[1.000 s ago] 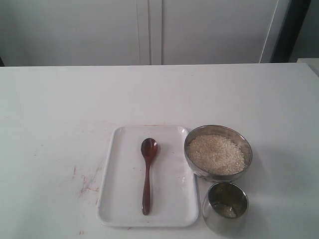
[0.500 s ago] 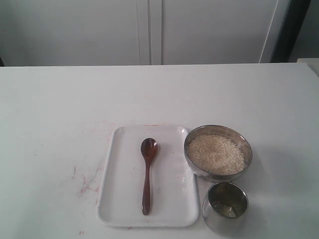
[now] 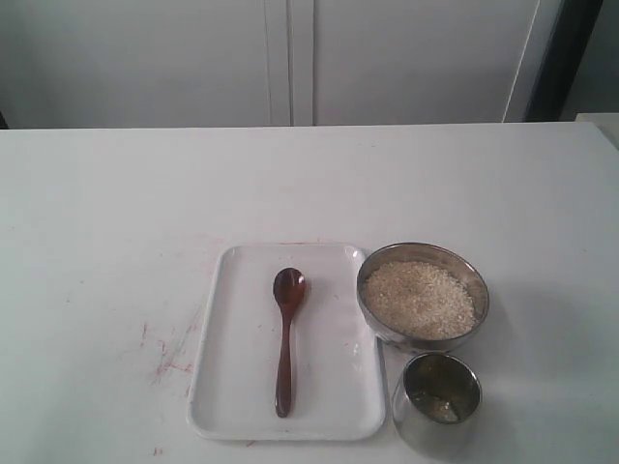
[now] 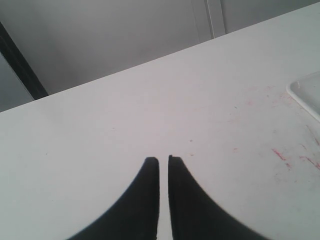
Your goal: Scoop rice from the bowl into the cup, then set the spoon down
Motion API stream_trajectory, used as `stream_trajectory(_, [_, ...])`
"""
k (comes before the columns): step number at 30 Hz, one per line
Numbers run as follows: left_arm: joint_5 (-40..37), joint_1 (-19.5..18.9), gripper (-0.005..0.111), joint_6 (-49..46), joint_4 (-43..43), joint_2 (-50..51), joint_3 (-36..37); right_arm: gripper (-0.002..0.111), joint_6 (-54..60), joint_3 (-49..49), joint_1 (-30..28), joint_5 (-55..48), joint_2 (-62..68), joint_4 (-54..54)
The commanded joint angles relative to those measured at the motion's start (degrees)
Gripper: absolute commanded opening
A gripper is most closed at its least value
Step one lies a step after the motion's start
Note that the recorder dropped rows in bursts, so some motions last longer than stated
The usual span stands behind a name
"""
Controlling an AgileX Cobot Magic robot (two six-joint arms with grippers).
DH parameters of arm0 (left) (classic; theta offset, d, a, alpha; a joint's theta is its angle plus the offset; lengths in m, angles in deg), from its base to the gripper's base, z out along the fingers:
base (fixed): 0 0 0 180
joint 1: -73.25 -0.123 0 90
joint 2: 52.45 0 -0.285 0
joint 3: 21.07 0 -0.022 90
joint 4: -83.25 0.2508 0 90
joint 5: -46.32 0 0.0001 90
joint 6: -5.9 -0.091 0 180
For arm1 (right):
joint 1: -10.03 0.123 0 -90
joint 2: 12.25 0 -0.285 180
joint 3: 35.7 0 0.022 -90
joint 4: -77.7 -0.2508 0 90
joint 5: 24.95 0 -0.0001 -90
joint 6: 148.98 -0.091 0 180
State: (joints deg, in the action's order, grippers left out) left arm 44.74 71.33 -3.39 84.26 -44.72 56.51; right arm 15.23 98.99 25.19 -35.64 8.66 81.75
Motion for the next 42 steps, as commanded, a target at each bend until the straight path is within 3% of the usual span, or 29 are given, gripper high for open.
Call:
stream_trajectory(1, [0.3, 0.4, 0.014, 0.1, -0.5, 0.1, -0.4, 0.0, -0.4, -3.5, -6.8, -4.4, -4.6, -7.1])
stream_trajectory(6, [0.3, 0.4, 0.014, 0.1, -0.5, 0.1, -0.4, 0.0, 3.8, -7.7, -10.2, -9.1, -8.0, -7.3])
stream_trajectory(14, [0.3, 0.4, 0.014, 0.1, -0.5, 0.1, -0.4, 0.0, 13.0, -17.4, -10.4, -4.2, -10.5, -7.1])
stream_trajectory(23, [0.3, 0.4, 0.014, 0.1, -0.5, 0.1, -0.4, 0.0, 13.1, -31.2, -10.5, -0.7, -13.1, -7.0])
stream_trajectory(28, [0.4, 0.4, 0.014, 0.1, -0.5, 0.1, -0.4, 0.0, 13.2, -31.9, -10.5, 0.2, -13.1, -6.8])
stream_trajectory(34, [0.4, 0.4, 0.014, 0.1, -0.5, 0.1, -0.4, 0.0, 13.0, -31.9, -10.5, -9.8, -13.1, -4.1])
stream_trajectory(42, [0.4, 0.4, 0.014, 0.1, -0.5, 0.1, -0.4, 0.0, 13.0, -31.9, -10.5, -9.8, -13.1, -4.1])
